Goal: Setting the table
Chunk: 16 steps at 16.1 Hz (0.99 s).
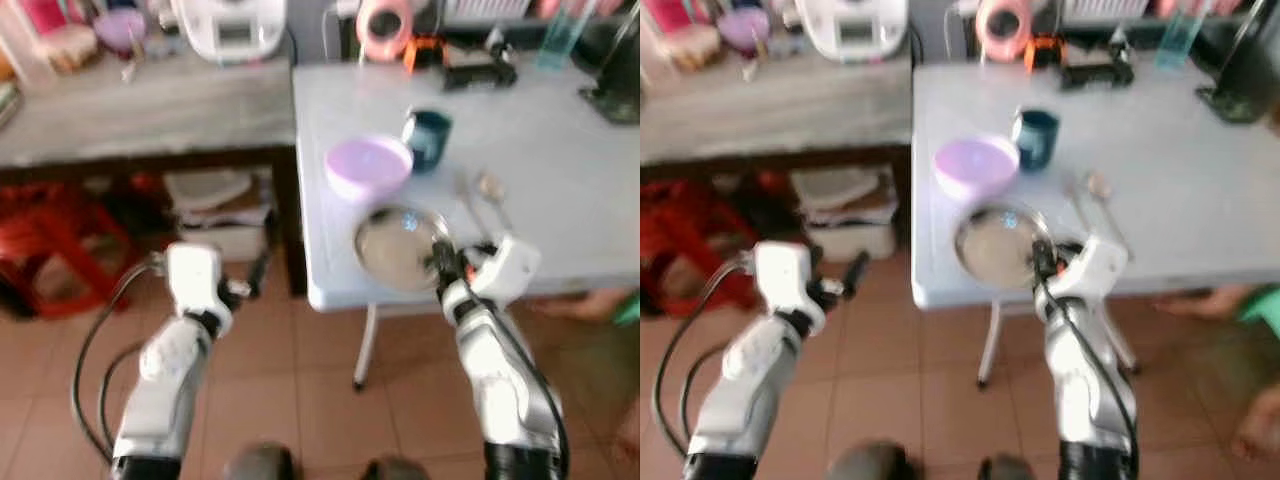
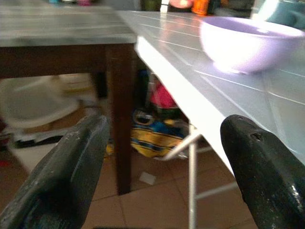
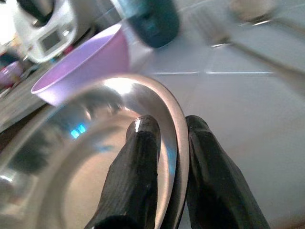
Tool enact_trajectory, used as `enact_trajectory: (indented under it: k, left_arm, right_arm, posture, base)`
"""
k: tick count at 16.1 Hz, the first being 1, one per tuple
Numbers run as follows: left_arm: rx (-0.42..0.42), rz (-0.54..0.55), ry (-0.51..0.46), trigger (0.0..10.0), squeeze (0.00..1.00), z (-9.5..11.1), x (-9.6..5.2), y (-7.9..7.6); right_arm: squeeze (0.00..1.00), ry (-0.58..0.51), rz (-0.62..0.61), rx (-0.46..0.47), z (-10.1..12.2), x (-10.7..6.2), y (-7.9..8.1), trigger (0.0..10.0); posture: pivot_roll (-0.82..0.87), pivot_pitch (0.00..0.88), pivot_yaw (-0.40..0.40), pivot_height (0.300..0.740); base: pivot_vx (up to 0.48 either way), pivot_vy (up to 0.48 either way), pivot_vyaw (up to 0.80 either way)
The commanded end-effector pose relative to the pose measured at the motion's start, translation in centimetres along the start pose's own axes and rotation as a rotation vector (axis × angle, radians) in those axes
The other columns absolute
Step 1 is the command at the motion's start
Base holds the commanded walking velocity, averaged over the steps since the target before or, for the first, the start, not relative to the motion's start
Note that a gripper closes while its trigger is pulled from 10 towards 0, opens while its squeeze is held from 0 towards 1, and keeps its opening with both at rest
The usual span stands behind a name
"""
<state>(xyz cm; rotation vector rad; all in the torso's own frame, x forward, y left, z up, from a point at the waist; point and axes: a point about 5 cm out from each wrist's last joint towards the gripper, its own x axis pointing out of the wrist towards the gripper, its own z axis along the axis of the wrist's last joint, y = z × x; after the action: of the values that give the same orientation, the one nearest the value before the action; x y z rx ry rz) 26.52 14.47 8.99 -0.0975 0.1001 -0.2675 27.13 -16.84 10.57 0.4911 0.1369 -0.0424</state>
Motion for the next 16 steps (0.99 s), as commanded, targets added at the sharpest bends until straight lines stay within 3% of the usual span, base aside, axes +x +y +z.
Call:
enact_trajectory:
  k: [1, 4, 7, 9, 13, 14, 16]
  left_arm:
    - [0.031, 0.035, -0.008, 10.0, 0.0, 0.4, -0.1, 1.0]
    - [0.065, 0.053, -0.039, 10.0, 0.0, 0.7, 0.2, 1.2]
    - [0.042, 0.079, -0.051, 10.0, 0.0, 1.1, 0.5, 1.4]
    - [0.031, 0.065, -0.051, 10.0, 0.0, 1.0, 0.5, 1.3]
    - [0.029, 0.066, -0.057, 10.0, 0.0, 1.0, 0.6, 1.3]
    - [0.016, 0.042, -0.057, 10.0, 0.0, 0.7, 0.4, 1.2]
    - [0.006, 0.028, -0.047, 10.0, 0.0, 0.4, 0.4, 1.2]
  right_arm:
    - [0.0, -0.027, 0.012, 0.009, 0.4, 0.1, 0.7, 10.0]
    - [0.0, -0.027, 0.007, 0.005, 0.3, 0.0, 0.7, 10.0]
    - [0.0, -0.034, 0.005, -0.018, 0.4, 0.0, 0.7, 10.0]
    - [0.0, -0.046, -0.051, -0.138, 0.7, 0.0, -0.3, 10.0]
    - [0.0, -0.072, -0.086, -0.183, 1.2, 0.0, -0.8, 10.0]
    - [0.0, -0.06, -0.128, -0.282, 1.2, 0.3, -1.1, 10.0]
    - [0.0, -0.066, -0.142, -0.317, 1.0, 0.4, -1.5, 10.0]
  posture:
    - [-0.04, 0.0, 0.027, 0.74]
    - [-0.04, 0.0, 0.028, 0.74]
    - [-0.05, 0.0, 0.03, 0.74]
    - [-0.05, 0.0, 0.032, 0.74]
    - [-0.05, 0.0, 0.033, 0.74]
    - [-0.05, 0.0, 0.035, 0.74]
    - [-0.05, 0.0, 0.037, 0.74]
  base:
    - [0.0, 0.48, 0.0]
    - [0.0, 0.48, 0.0]
    - [0.0, 0.439, 0.0]
    - [0.0, 0.426, 0.0]
    - [0.0, 0.422, 0.0]
    - [0.401, 0.262, 0.0]
    - [0.476, 0.0, 0.0]
